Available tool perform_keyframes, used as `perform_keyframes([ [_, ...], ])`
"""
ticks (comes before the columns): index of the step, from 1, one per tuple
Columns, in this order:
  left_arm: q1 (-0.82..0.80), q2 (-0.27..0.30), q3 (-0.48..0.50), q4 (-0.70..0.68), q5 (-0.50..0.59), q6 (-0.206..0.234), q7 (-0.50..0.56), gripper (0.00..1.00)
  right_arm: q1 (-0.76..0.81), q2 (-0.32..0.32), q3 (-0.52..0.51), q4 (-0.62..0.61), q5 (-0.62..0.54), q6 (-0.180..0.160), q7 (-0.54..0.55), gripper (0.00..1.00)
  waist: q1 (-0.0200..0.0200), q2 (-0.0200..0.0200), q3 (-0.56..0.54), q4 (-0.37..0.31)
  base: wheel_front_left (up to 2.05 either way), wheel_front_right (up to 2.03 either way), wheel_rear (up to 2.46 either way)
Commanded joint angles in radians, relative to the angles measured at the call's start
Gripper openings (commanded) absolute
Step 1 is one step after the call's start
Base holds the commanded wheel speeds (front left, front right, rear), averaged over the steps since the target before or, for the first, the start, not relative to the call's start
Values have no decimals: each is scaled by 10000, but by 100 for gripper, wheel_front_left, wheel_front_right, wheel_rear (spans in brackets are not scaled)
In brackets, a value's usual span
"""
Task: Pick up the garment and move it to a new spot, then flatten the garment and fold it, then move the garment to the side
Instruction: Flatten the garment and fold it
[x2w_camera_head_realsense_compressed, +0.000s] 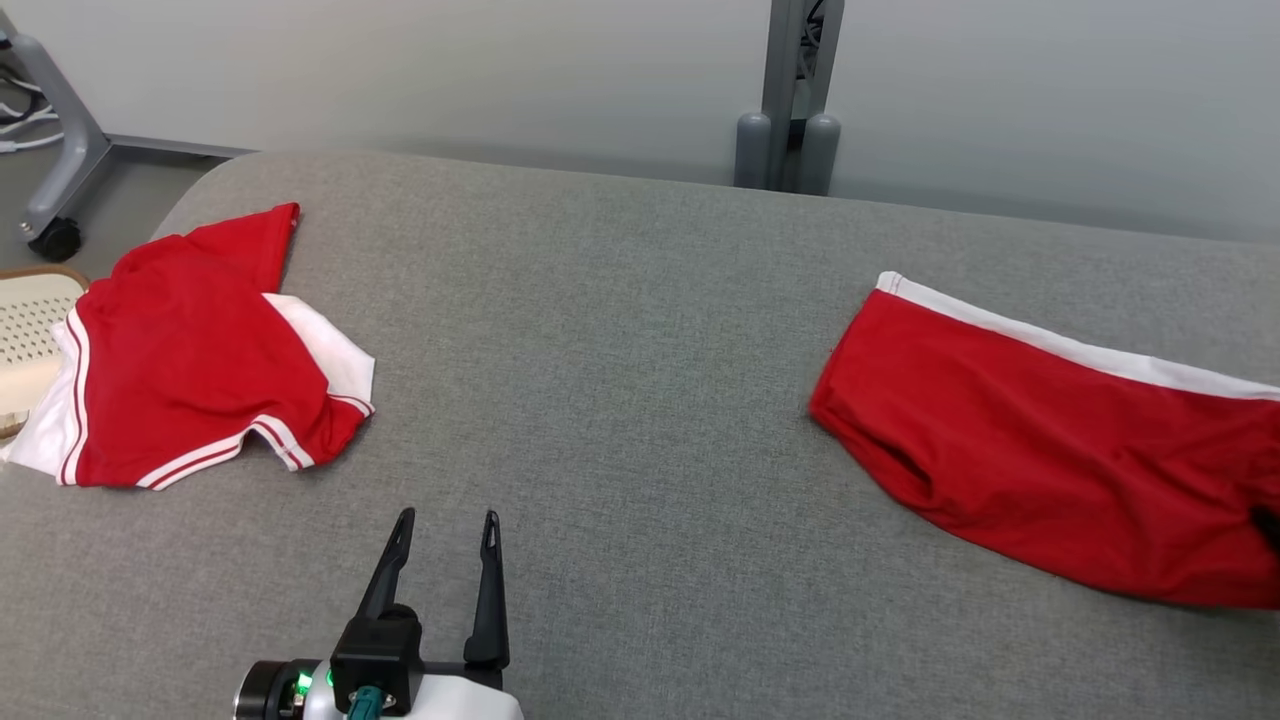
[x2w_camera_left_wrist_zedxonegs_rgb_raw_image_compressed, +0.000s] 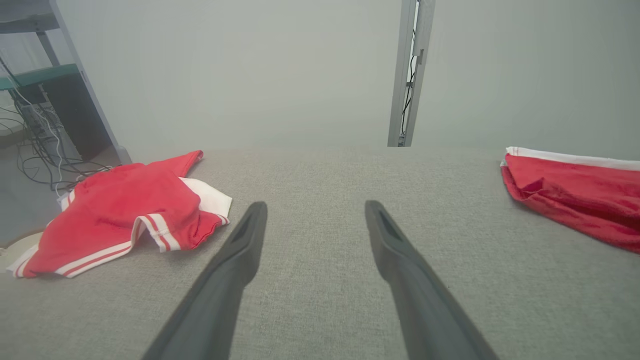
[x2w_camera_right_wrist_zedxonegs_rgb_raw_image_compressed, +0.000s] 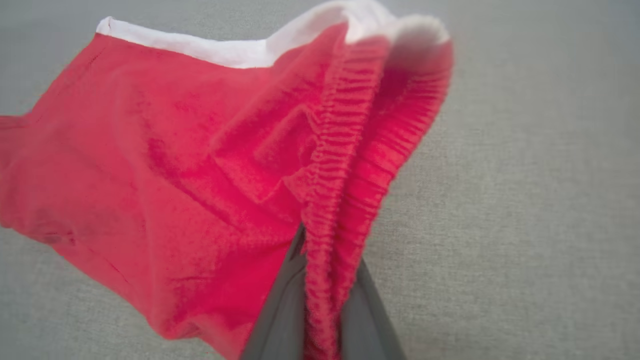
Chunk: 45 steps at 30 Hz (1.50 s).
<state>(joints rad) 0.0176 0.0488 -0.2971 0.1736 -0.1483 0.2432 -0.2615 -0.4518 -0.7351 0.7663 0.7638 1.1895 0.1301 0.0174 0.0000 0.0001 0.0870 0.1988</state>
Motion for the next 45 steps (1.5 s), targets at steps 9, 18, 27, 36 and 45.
perform_keyframes([
  [9,-246,33,-137,-76,115,111,-35,100,-1805,-1282,1842,836,-2023,7,63,0,0,-1,260,234,0,0,0],
  [18,-340,34,-408,-61,0,160,-35,100,-3261,-1481,2921,1959,-3112,7,164,0,0,-1,478,515,0,0,0],
  [27,-382,34,-637,28,-189,312,-35,100,-3656,-918,3271,1458,-2055,7,728,0,0,-1,481,694,0,0,0],
  [36,-252,36,-824,-46,-471,416,-35,100,-3892,-345,2969,131,165,8,1733,0,0,-1,387,776,0,0,0],
  [45,-454,36,-1001,-144,-708,508,-35,100,-4174,-200,3143,-39,858,8,1977,0,0,-1,699,1130,0,0,0],
])
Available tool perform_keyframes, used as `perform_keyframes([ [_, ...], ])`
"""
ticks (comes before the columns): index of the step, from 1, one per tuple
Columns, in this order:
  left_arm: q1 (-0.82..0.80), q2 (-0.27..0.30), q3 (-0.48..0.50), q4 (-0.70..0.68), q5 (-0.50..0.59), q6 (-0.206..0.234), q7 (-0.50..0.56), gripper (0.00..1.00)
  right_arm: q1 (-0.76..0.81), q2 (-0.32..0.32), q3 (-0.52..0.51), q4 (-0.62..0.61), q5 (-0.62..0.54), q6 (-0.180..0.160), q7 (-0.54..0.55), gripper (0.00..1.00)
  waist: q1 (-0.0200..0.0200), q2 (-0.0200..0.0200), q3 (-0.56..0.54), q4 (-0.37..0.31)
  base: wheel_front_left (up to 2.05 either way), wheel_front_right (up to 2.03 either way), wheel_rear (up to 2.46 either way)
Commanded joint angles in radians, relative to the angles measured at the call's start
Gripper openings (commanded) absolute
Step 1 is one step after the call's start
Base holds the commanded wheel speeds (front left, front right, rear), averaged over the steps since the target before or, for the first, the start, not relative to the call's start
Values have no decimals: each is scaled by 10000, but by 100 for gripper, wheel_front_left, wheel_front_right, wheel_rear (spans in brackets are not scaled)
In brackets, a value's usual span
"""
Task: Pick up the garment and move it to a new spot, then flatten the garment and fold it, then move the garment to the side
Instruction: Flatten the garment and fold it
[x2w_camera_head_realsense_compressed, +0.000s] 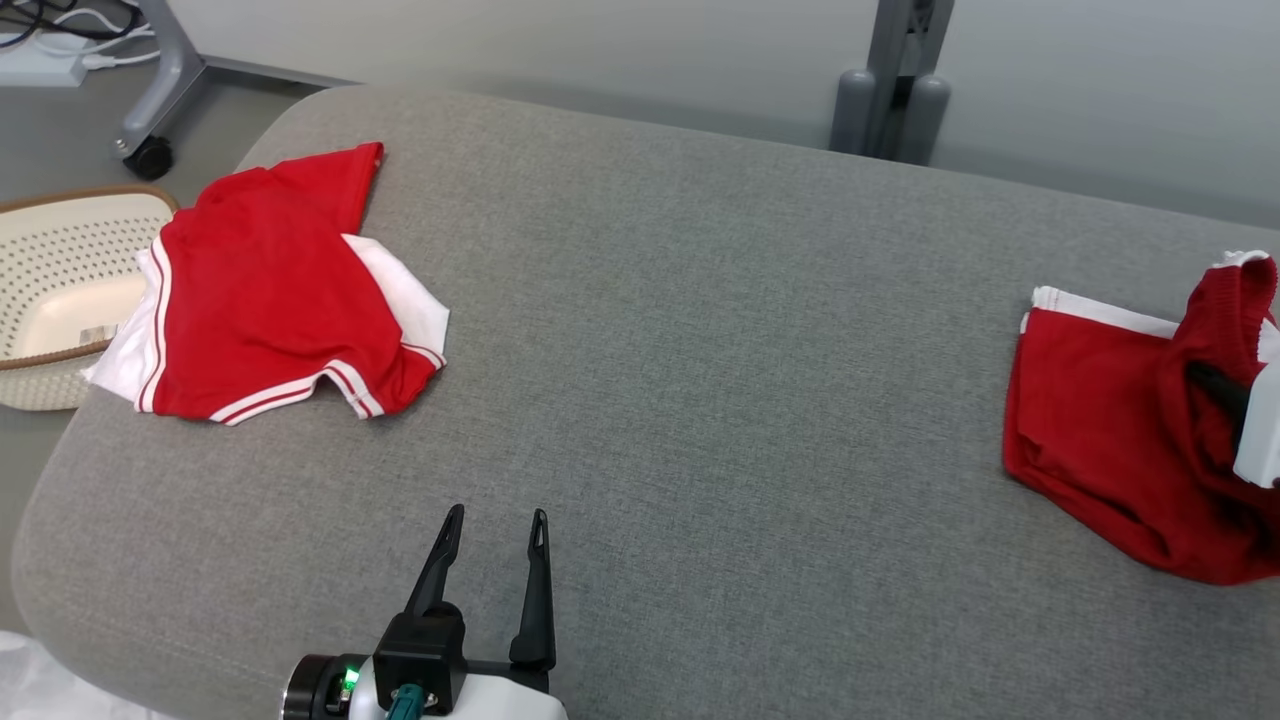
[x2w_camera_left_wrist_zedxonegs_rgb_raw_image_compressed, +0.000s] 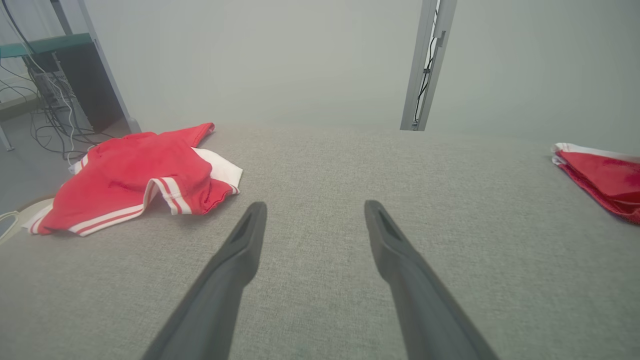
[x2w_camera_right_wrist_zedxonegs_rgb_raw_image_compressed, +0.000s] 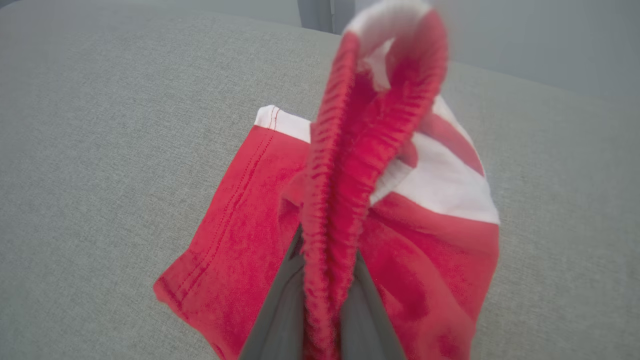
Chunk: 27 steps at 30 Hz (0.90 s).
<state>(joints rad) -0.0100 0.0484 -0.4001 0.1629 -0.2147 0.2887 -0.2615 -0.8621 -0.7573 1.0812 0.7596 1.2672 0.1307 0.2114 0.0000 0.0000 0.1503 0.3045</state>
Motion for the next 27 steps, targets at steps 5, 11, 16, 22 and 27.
perform_keyframes([
  [5,-176,36,-91,-72,-124,146,-35,100,-128,170,147,-100,358,2,85,0,0,0,265,309,0,0,0],
  [11,-253,36,-320,-145,-179,258,-35,100,-241,242,482,-47,422,2,127,0,0,0,527,550,0,0,0],
  [16,-374,40,-548,-237,-296,452,-35,100,-440,242,1022,357,-113,2,-169,100,0,0,750,742,0,0,0],
  [22,-253,35,-626,-328,-434,585,-35,100,-537,368,1234,223,-58,1,-224,100,0,0,706,834,0,0,0],
  [27,-90,36,-592,-127,-566,482,-35,100,-673,695,1554,662,-595,2,-187,100,0,0,476,860,0,0,0],
])
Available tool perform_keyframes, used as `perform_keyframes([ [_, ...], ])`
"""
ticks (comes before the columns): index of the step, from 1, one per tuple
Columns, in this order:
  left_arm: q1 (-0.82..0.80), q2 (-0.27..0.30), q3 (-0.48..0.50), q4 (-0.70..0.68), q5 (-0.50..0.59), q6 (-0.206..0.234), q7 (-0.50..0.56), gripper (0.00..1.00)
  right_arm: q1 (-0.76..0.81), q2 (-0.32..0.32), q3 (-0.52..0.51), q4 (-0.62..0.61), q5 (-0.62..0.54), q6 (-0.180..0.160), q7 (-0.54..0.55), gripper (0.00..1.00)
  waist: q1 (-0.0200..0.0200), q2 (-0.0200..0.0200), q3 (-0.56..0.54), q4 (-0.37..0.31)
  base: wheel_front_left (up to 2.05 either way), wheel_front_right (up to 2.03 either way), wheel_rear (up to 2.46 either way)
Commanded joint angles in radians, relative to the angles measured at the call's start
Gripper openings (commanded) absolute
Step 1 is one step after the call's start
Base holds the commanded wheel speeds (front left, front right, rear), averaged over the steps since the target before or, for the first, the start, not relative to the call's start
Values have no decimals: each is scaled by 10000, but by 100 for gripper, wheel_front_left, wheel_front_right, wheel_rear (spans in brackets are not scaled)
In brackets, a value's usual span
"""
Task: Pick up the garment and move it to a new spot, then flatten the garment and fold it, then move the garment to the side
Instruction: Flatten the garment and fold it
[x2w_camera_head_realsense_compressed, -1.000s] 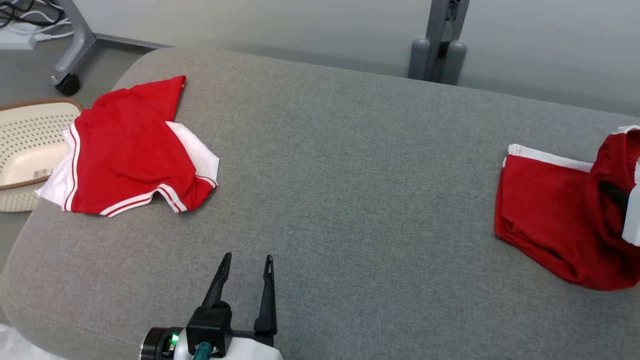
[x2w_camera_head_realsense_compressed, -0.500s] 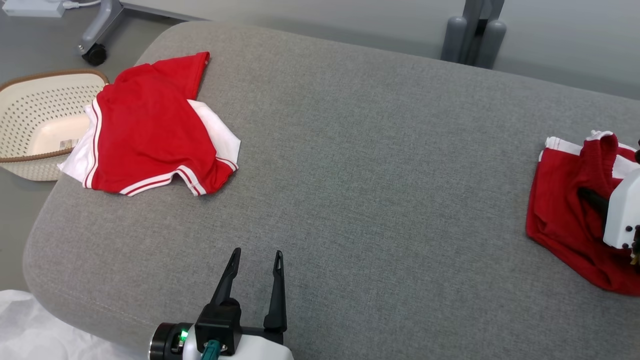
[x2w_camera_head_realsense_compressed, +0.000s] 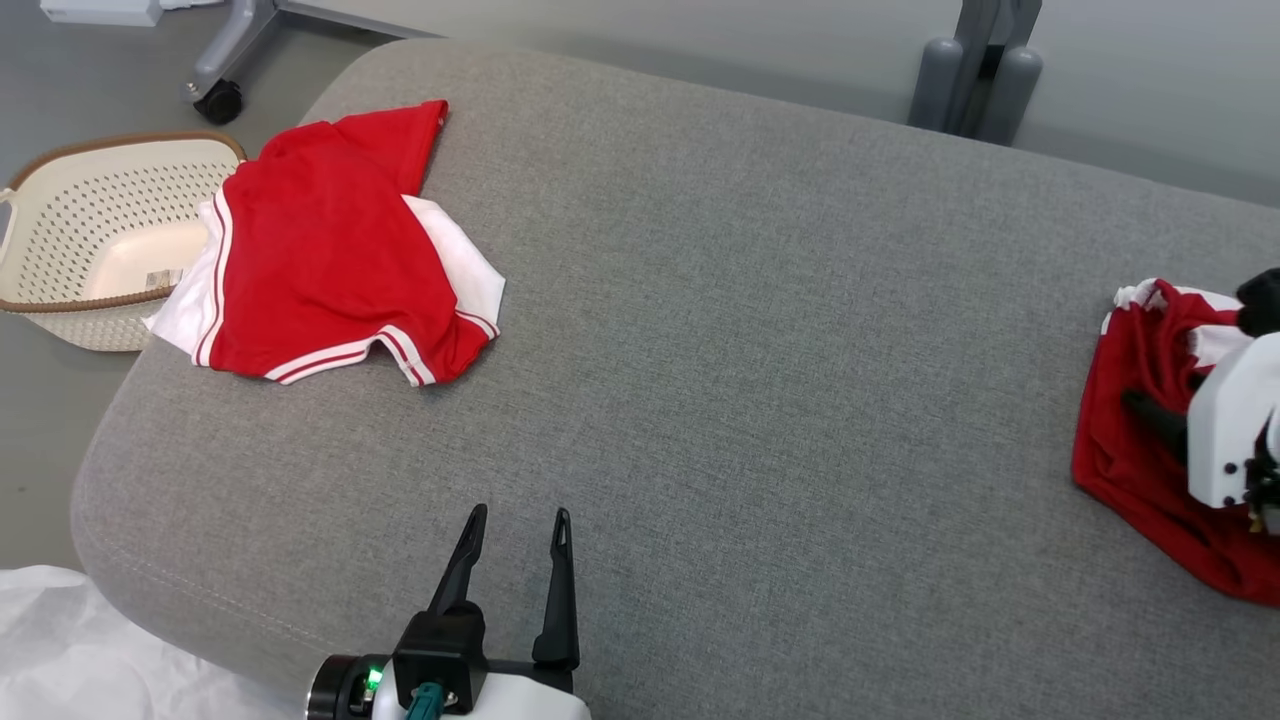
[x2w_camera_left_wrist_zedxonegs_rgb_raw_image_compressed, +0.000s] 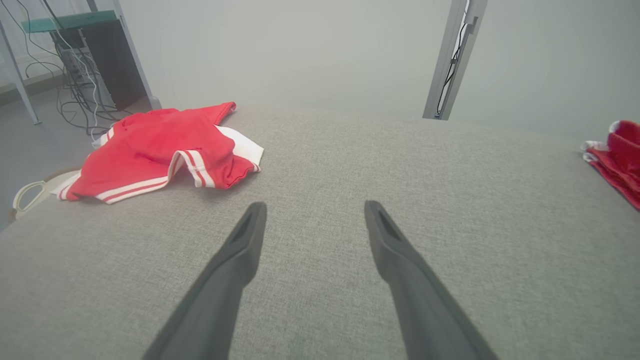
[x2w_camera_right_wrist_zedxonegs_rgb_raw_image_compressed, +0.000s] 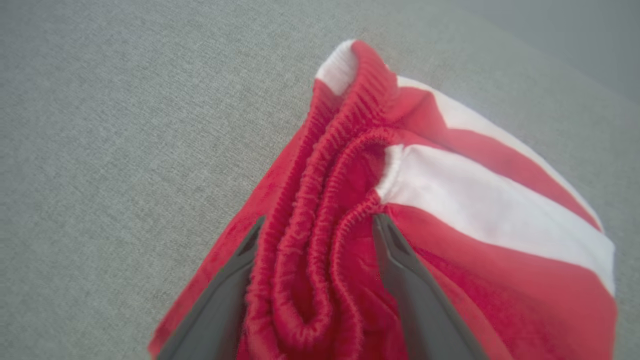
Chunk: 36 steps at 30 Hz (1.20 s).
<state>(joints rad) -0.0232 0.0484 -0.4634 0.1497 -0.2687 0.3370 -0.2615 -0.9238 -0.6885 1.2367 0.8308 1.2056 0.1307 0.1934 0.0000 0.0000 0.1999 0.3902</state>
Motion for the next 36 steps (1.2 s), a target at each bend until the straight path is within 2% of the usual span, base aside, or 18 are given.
perform_keyframes([
  [1,76,40,72,39,-44,-24,-35,100,-88,120,19,59,-33,2,7,100,0,0,-81,-2,0,0,0],
  [8,171,38,318,-71,100,-116,-35,100,-262,849,148,592,-506,1,-71,100,0,0,-589,-152,0,0,0],
  [14,343,37,570,-120,227,-395,-35,100,-365,1254,107,935,-820,1,-347,100,0,0,-1099,-426,0,0,0],
  [16,368,44,781,-331,-111,-436,-35,100,-381,1346,-11,892,-744,1,-544,100,0,0,-1272,-546,0,0,0],
  [18,337,40,828,-560,62,-574,-35,100,-407,1285,-136,807,-801,1,-986,100,0,0,-1448,-677,0,0,0],
  [22,281,46,1174,-1064,17,-660,-35,100,-16,1134,-246,572,-1129,1,-2542,100,0,0,-1858,-969,0,0,0],
  [24,257,40,1336,-1175,-42,-753,-35,100,494,1145,-649,319,-661,2,-3449,100,0,0,-2087,-1155,0,0,0],
  [27,98,33,1545,-1244,18,-911,-35,100,965,842,-977,253,-912,1,-4454,100,0,0,-2273,-1464,0,0,0],
  [29,60,35,1693,-1302,55,-988,-35,100,1341,964,-1624,78,-1072,2,-4588,100,0,0,-2351,-1711,0,0,0],
  [31,2,35,1828,-1348,61,-999,-33,100,1687,886,-3060,-378,-1704,2,-4604,100,0,0,-2373,-1958,0,0,0],
  [34,-69,38,1995,-1348,-12,-1017,-33,100,3114,987,-5513,-1224,-3242,1,-4586,100,0,0,-2399,-2244,0,0,0],
  [35,-69,38,1995,-1348,-12,-1017,-33,100,3114,987,-5513,-1224,-3242,1,-4586,100,0,0,-2399,-2244,0,0,0],
  [36,-81,34,2079,-1310,-24,-1043,-35,100,4112,1316,-7296,-1935,-4496,4,-4588,100,0,0,-2408,-2393,0,0,0],
])
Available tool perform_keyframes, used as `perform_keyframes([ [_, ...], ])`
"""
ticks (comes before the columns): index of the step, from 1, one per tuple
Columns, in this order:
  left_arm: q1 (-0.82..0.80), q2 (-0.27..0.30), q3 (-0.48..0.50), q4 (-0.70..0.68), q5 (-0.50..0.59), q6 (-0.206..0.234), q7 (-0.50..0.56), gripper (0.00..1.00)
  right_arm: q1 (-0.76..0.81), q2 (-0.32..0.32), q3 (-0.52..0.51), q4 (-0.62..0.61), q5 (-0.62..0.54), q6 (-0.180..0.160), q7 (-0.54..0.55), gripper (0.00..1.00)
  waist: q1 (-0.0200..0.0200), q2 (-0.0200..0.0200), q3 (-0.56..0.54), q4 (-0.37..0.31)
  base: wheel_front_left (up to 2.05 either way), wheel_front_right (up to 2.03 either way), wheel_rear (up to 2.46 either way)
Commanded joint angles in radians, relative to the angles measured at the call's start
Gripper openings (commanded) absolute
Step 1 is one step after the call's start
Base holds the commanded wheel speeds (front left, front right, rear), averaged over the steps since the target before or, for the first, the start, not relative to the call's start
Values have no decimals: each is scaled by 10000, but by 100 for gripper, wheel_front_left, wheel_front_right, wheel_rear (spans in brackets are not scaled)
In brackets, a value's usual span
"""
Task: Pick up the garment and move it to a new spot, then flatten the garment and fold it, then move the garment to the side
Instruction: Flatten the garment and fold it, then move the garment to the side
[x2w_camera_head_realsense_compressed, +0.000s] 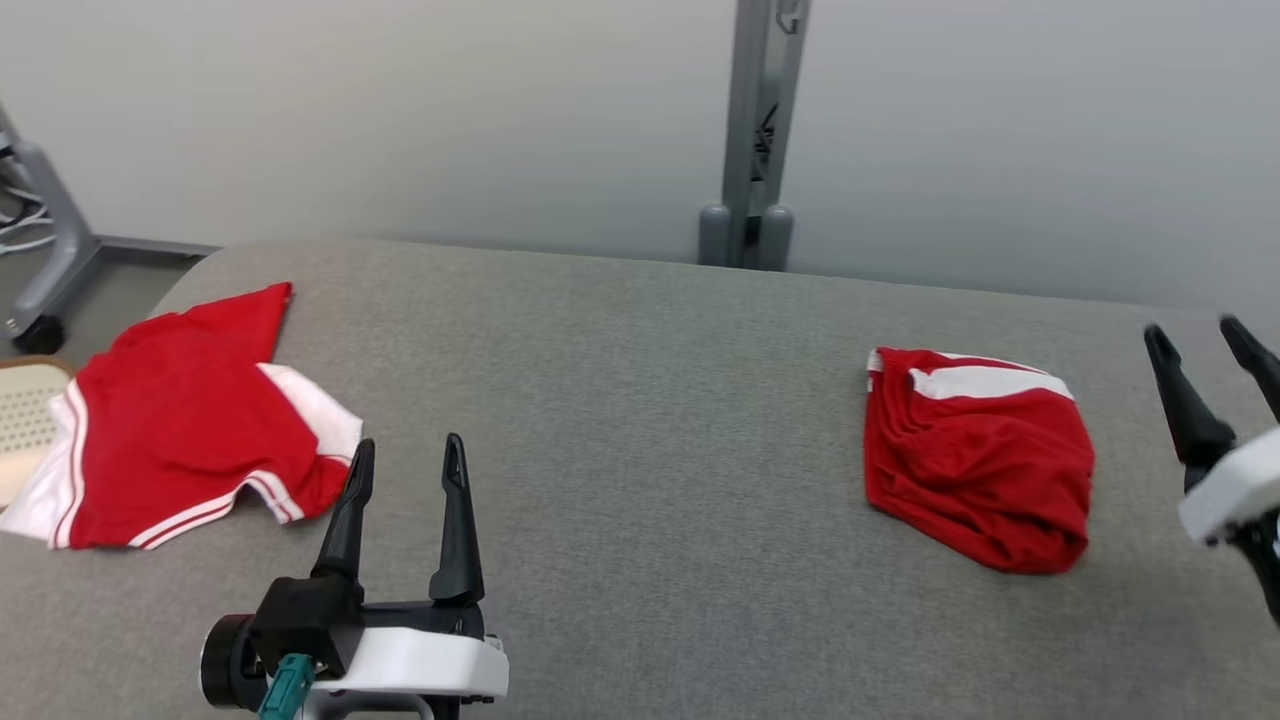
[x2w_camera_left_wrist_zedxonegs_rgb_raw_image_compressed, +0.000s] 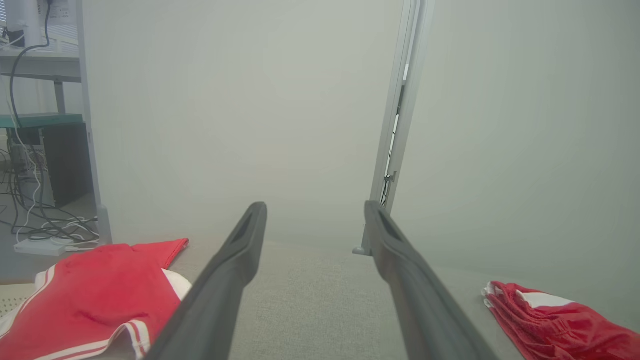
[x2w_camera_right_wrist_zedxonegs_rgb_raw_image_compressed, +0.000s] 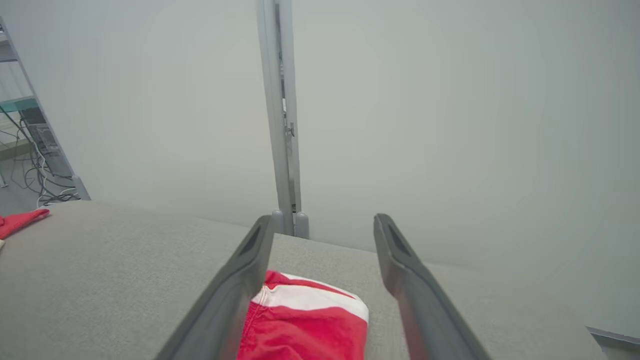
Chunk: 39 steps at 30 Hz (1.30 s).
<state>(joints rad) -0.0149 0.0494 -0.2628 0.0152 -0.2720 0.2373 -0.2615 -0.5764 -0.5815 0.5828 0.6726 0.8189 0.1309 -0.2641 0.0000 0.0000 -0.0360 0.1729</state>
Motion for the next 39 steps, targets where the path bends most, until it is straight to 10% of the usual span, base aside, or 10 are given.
perform_keyframes([
  [1,-142,24,100,66,3,-62,-33,100,1202,535,-1676,-752,-1210,0,-11,100,0,0,-58,-295,0,0,0],
  [8,84,25,179,447,103,-211,-35,100,4243,2715,-5568,-2952,-3877,0,-13,100,0,0,-111,-614,0,0,0],
  [17,421,27,122,975,348,-357,-35,100,5598,3927,-6131,-3601,-4850,0,-14,100,0,0,-122,-803,0,0,0],
  [26,307,29,-158,1052,368,-356,-35,100,5049,3537,-5861,-3302,-3938,0,-15,100,0,0,134,-668,0,0,0],
  [39,-34,29,-755,1016,534,-73,-35,100,2456,1090,-3607,-1100,1632,2,1780,100,0,0,1523,-38,0,0,0],
])
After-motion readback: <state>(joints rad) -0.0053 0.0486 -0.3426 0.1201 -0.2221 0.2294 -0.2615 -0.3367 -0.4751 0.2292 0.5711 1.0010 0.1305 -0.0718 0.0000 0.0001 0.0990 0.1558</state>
